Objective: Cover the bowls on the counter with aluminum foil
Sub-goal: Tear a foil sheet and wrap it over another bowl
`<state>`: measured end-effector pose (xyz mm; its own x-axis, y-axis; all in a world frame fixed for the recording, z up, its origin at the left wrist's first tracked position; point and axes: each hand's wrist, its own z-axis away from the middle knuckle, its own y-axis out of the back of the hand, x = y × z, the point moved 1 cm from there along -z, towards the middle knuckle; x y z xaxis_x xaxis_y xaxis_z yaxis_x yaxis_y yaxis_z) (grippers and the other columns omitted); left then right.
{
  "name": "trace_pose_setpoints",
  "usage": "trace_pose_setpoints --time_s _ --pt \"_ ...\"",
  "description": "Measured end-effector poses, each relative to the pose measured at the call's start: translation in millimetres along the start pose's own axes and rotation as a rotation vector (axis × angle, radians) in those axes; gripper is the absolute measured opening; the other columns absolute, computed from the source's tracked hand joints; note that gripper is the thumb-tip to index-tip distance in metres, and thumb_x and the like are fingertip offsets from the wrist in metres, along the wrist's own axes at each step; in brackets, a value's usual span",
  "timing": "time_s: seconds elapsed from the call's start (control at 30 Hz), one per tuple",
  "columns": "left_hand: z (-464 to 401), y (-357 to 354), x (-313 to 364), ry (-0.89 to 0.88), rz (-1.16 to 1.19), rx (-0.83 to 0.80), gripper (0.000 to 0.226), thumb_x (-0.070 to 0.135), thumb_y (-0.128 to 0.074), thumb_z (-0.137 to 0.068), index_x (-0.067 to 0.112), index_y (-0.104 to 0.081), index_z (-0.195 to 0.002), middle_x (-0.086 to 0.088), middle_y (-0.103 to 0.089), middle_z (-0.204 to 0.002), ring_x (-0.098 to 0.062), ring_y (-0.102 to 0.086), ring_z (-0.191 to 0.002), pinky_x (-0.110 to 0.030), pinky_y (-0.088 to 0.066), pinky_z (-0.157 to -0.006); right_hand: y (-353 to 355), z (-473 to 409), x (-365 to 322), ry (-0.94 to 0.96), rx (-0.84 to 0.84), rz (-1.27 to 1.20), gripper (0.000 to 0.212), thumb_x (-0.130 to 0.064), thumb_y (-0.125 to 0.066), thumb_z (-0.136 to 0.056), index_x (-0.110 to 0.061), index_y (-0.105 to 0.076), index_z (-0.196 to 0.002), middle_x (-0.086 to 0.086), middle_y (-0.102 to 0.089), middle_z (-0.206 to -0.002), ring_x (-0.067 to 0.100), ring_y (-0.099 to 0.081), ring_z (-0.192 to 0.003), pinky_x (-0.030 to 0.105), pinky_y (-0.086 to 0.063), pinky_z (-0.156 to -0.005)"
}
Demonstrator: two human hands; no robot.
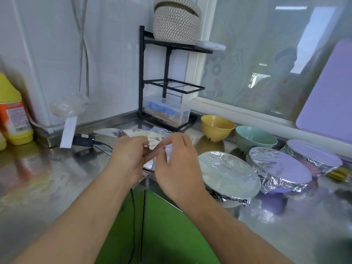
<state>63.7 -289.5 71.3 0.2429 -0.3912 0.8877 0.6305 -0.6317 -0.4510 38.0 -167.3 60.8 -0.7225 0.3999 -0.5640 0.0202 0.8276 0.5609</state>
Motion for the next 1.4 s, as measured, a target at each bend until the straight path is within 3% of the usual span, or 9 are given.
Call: trace_pose_setpoints --time_s 0.23,0.3,0.43,0.6,0.77,0.9,1.07,1.2,1.4 --pt "59.2 -37.1 45.2 -0.117 0.091 -0.205 0.016 -0.009 -0.047 -0.100 0.004 -0.054 -0.094 -0.003 -0.072 -0.068 -0.037 -0.078 -0.096 -0.042 -0.064 -0.087 93.1 -18.5 -3.0 -0.382 0.190 -0.319 0.009 -0.018 -0.059 -0.093 -0.020 -0.068 -0.093 -0.003 -0.072 -0.090 0.004 -0.063 -0.080 0.016 -0.047 -0.066" --pt "77.7 -51.1 49.7 -0.122 0.100 -0.274 0.022 -0.006 -0.049 -0.102 0.006 -0.053 -0.083 -0.002 -0.070 -0.069 -0.035 -0.078 -0.098 -0.038 -0.065 -0.085 119.3 -18.0 7.0 -0.599 0.187 -0.461 0.018 -0.022 -0.055 -0.090 -0.011 -0.069 -0.090 0.011 -0.075 -0.090 0.023 -0.070 -0.084 0.035 -0.055 -0.068" --pt "117.7 -85.7 51.3 -0.129 0.123 -0.433 0.032 -0.001 -0.050 -0.104 0.008 -0.050 -0.072 -0.004 -0.062 -0.069 -0.033 -0.077 -0.101 -0.031 -0.064 -0.078 169.6 -1.3 24.6 -0.895 0.144 -0.941 0.053 -0.034 -0.053 -0.102 0.016 -0.070 -0.109 0.033 -0.075 -0.099 0.040 -0.075 -0.087 0.043 -0.066 -0.073" --pt "167.1 -127.6 32.9 -0.032 0.139 -0.594 0.018 -0.002 -0.052 -0.098 0.009 -0.057 -0.085 -0.006 -0.060 -0.072 -0.031 -0.079 -0.087 -0.027 -0.060 -0.057 252.9 36.1 53.1 -0.846 0.302 -1.315 0.058 -0.041 -0.056 -0.103 0.012 -0.059 -0.125 0.038 -0.072 -0.111 0.050 -0.074 -0.102 0.048 -0.064 -0.080" --pt "201.5 -164.2 -12.0 0.111 0.032 -0.670 0.024 0.001 -0.048 -0.096 0.002 -0.069 -0.106 -0.010 -0.072 -0.079 -0.028 -0.076 -0.067 -0.024 -0.058 -0.051 342.4 93.4 89.9 -0.761 0.594 -1.132 0.008 0.000 -0.060 -0.097 -0.001 -0.068 -0.098 0.014 -0.068 -0.080 0.028 -0.072 -0.075 0.033 -0.062 -0.057" --pt "217.0 -195.8 -58.9 0.216 -0.083 -0.676 0.027 -0.002 -0.048 -0.094 -0.002 -0.071 -0.106 -0.013 -0.072 -0.075 -0.026 -0.075 -0.062 -0.024 -0.057 -0.048 398.1 147.2 116.4 -0.841 0.607 -0.883 0.021 0.004 -0.060 -0.099 -0.006 -0.062 -0.081 0.004 -0.060 -0.056 0.011 -0.063 -0.046 0.034 -0.066 -0.058" --pt "221.2 -231.7 -115.1 0.238 -0.250 -0.624 0.014 -0.005 -0.056 -0.088 -0.004 -0.067 -0.097 -0.016 -0.068 -0.072 -0.032 -0.070 -0.069 -0.032 -0.057 -0.049 442.1 196.2 157.2 -0.942 0.643 -0.619 0.020 0.001 -0.066 -0.094 -0.008 -0.058 -0.079 0.011 -0.045 -0.066 0.024 -0.050 -0.061 0.034 -0.062 -0.054" --pt "217.1 -250.0 -149.8 0.231 -0.389 -0.617 0.009 0.007 -0.064 -0.087 0.002 -0.071 -0.085 -0.016 -0.064 -0.076 -0.030 -0.060 -0.067 -0.033 -0.056 -0.056 452.0 215.6 179.7 -0.912 0.605 -0.408 0.027 -0.001 -0.066 -0.089 -0.006 -0.055 -0.065 0.015 -0.046 -0.066 0.023 -0.043 -0.056 0.030 -0.042 -0.053" --pt "218.7 -263.9 -180.8 0.300 -0.388 -0.693 0.019 0.015 -0.069 -0.094 0.002 -0.069 -0.080 -0.015 -0.063 -0.078 -0.023 -0.060 -0.062 -0.035 -0.052 -0.073 435.1 221.8 204.0 -0.921 0.551 -0.552 0.012 -0.004 -0.064 -0.086 -0.011 -0.055 -0.090 0.013 -0.043 -0.080 0.026 -0.042 -0.070 0.042 -0.034 -0.070"
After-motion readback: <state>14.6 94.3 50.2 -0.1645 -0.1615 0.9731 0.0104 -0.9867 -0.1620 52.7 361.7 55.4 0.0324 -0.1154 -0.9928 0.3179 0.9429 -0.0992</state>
